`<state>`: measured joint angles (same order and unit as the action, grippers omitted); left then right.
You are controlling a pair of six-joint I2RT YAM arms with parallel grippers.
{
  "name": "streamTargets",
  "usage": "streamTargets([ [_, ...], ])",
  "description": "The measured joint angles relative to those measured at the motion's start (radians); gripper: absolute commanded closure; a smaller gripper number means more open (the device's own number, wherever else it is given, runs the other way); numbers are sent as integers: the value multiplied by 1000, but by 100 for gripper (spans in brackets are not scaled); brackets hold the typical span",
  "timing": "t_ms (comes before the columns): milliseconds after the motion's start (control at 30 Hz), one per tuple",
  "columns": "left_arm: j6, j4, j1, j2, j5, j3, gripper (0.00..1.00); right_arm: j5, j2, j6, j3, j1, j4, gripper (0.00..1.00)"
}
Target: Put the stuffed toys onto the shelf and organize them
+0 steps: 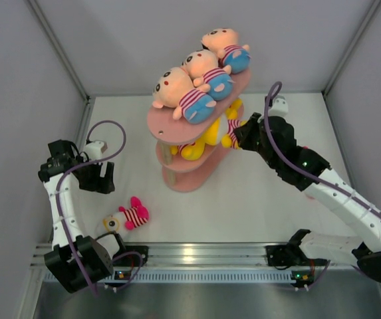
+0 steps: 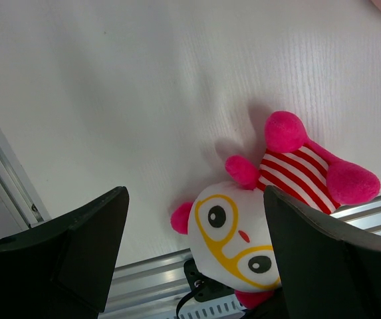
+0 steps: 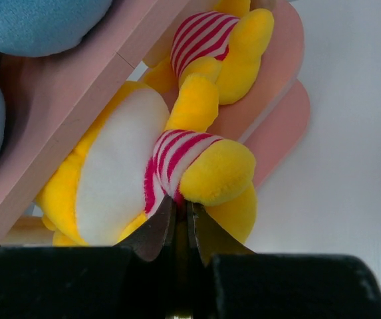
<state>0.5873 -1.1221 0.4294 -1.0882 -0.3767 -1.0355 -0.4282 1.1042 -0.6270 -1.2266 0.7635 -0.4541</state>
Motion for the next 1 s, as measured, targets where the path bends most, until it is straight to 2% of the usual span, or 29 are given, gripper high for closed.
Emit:
streamTargets([
  [400,3,0,0,2,0,10,11,-22,-5,-40,40,-3,50,100],
  [1000,6,0,0,13,0,11,11,-35,-1,-44,75,-205,92,100],
])
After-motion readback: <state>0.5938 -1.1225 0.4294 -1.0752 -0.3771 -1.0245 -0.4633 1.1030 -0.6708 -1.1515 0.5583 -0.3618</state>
